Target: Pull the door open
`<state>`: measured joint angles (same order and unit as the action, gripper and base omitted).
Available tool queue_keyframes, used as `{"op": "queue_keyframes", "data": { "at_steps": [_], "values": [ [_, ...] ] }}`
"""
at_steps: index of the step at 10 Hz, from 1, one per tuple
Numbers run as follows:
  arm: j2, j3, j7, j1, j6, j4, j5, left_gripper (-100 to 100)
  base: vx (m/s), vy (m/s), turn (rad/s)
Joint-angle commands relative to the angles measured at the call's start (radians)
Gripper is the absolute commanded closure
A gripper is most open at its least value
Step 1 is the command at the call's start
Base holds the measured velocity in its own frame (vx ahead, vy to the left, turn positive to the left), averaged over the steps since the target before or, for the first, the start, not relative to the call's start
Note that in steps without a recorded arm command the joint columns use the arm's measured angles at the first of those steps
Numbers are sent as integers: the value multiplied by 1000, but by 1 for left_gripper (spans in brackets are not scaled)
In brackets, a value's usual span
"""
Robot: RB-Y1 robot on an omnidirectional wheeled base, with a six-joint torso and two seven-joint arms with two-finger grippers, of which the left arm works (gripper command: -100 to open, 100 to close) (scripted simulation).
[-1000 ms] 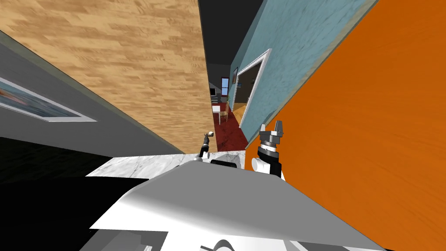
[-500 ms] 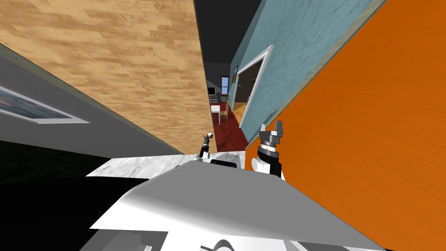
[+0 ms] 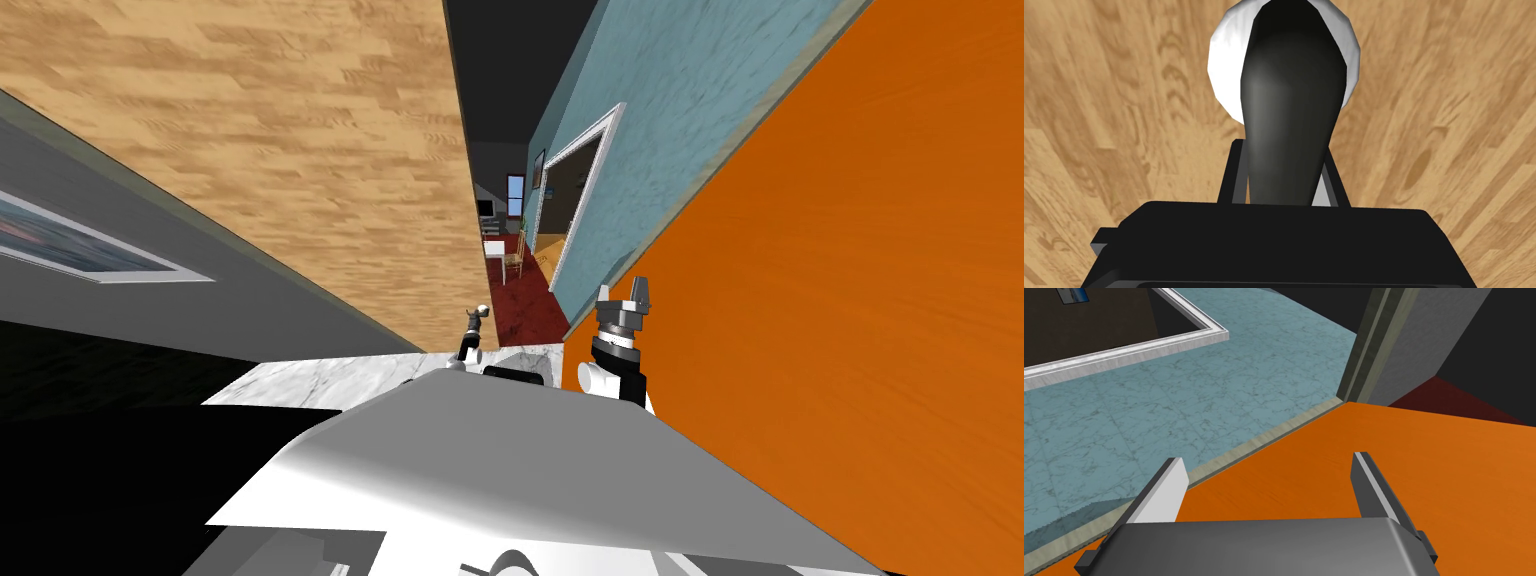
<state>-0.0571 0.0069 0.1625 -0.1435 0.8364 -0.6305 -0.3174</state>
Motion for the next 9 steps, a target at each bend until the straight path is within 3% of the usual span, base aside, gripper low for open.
{"op": "queue_keyframes", "data": {
  "at_steps": [1, 5, 9],
  "values": [
    [-4, 1, -2, 5, -1, 4, -1, 100, -152, 16, -11],
    [-17, -5, -15, 4, -1, 4, -1, 100, -206, 4, 3],
    [-43, -17, -42, 4, -2, 4, 3, 100, -215, -16, 32]
  ]
}}
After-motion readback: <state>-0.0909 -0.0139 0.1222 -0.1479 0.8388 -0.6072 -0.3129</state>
